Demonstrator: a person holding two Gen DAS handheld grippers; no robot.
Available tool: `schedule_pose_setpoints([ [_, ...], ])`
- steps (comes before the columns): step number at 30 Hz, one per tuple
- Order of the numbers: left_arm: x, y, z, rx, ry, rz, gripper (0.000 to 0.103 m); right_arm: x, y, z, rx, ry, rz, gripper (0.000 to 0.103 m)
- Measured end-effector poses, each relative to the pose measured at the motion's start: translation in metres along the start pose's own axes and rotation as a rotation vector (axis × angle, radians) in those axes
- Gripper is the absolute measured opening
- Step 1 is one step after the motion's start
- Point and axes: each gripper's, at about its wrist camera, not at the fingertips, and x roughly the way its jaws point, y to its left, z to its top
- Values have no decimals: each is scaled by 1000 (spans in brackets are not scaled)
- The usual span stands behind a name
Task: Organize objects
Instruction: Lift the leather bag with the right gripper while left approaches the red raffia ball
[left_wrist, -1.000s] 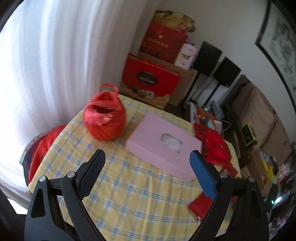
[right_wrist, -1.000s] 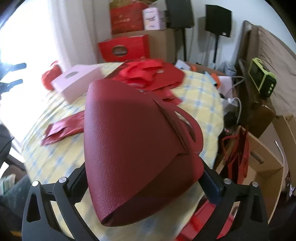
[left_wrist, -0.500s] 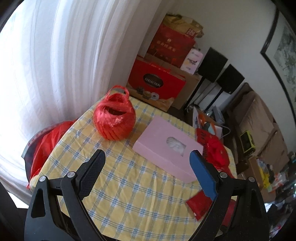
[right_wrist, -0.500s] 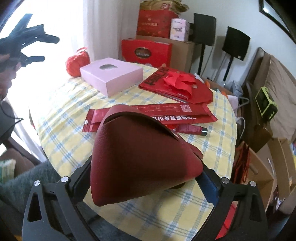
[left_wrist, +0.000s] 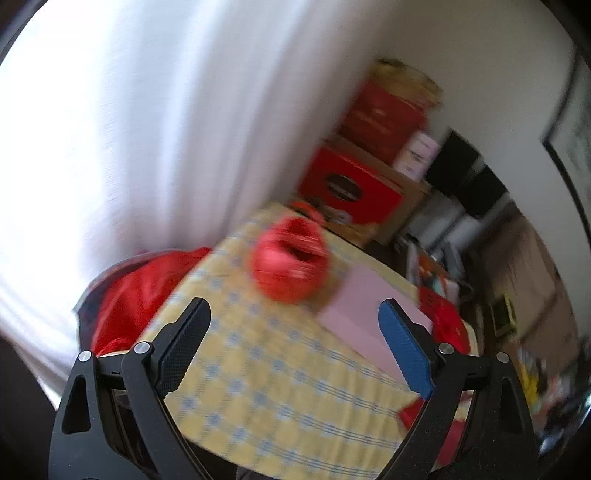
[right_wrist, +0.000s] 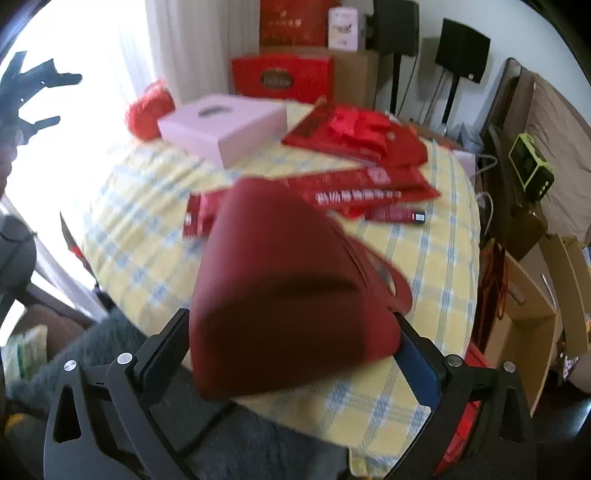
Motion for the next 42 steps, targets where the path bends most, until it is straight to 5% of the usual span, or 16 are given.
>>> schedule_pose_setpoints([
  [6,-5,43,7,-114,-11,30,92,-10,-11,-12,62,-5,12,102],
  [13,9,24,0,-73,37,-30,92,-19,-9,1,-17,21,-40,102],
  [20,16,4,-6,-45,68,-76,92,3,6,26,-226,256,-49,102],
  [28,27,-7,-10,-16,99,-81,92,54,21,37,-270,443,-66,103],
  [42,33,16,-10,-61,94,-10,92,8,-19,15,66,286,101,91],
])
